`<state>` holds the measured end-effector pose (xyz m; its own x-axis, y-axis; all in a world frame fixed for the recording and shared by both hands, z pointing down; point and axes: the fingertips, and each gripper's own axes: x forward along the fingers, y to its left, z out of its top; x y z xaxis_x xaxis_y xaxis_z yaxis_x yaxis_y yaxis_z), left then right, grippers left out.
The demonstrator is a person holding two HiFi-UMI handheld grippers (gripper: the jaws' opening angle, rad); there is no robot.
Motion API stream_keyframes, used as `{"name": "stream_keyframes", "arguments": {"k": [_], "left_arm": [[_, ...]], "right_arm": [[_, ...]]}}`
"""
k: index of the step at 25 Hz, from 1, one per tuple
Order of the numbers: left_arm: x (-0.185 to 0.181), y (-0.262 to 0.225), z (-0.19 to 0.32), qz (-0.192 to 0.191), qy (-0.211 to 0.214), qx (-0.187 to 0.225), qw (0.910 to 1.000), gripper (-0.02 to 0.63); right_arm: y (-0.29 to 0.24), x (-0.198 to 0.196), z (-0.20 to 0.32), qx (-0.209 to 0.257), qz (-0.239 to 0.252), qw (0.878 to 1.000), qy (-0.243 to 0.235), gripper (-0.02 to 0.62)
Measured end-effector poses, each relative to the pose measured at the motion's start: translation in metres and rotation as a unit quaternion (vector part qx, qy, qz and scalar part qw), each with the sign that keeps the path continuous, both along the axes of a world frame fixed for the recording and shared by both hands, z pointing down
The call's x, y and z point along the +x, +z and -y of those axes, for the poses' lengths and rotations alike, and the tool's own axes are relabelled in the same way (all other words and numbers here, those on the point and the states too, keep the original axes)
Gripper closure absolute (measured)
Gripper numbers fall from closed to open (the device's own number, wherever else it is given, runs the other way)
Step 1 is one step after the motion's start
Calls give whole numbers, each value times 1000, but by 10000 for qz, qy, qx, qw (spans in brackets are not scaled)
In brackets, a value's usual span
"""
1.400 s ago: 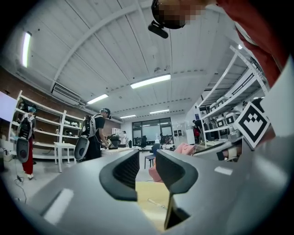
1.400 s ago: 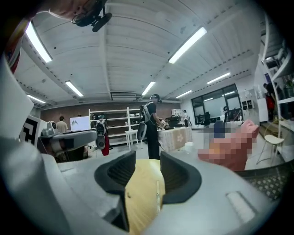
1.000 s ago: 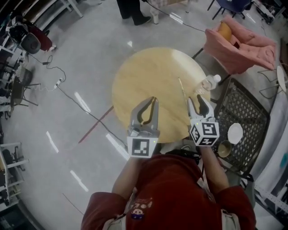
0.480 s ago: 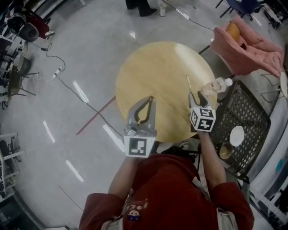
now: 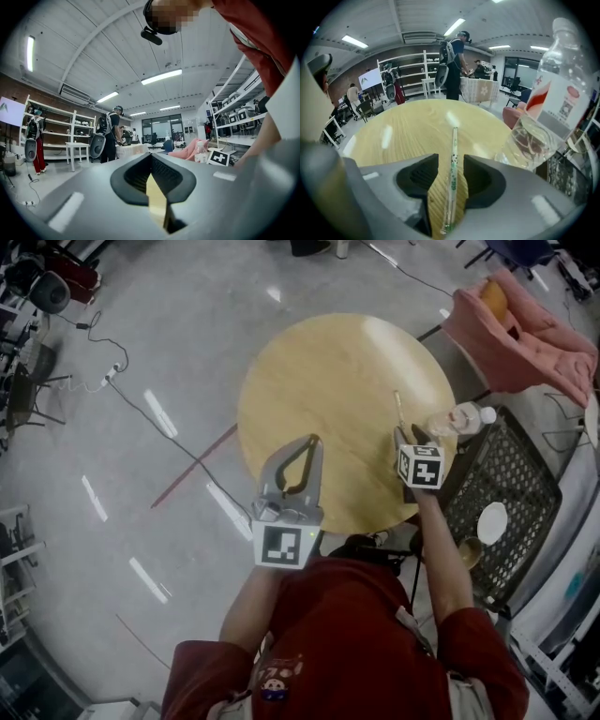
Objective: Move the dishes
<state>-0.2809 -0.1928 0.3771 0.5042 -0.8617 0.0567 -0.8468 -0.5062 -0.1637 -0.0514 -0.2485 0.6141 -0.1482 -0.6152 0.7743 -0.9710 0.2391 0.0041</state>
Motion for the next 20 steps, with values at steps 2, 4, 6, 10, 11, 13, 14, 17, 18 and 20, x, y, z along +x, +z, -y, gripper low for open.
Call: {"name": "stream_keyframes", "arguments": {"k": [2, 4, 6, 10, 11, 13, 14, 17, 18, 20], "left_arm": [[0, 1, 1, 120, 52, -7, 9999, 600], [0, 3, 3, 86, 43, -61, 9999, 600], [0, 6, 5, 43, 33, -97, 9999, 600], [0, 9, 5, 60, 123, -77, 9999, 600], [1, 10, 5, 88, 154, -81, 9998, 600], [1, 13, 5, 83, 170, -124, 9997, 598], [2, 15, 5, 65, 167, -144, 9997, 598], [2, 17, 4, 18, 155, -157, 9998, 600], [1, 18, 3, -3, 147, -180, 9997, 600], [1, 18, 2, -74, 132, -205, 9997, 598]], "right_arm": [[6, 1, 0, -108, -95, 9999, -39, 432], [13, 1, 1, -206, -142, 9997, -76, 432], [17, 1, 1, -291, -101, 9995, -56, 432], [19, -1, 1, -424, 71, 9991, 19, 433], [20, -1, 1, -455, 131, 9989, 48, 434], [21, -2, 2, -486, 163, 9986, 88, 446], [21, -2, 2, -477, 136, 9987, 76, 451], [20, -7, 1, -460, 62, 9989, -4, 488], [20, -9, 0, -477, 41, 9988, -29, 500], [21, -13, -1, -510, -34, 9986, -101, 528]]}}
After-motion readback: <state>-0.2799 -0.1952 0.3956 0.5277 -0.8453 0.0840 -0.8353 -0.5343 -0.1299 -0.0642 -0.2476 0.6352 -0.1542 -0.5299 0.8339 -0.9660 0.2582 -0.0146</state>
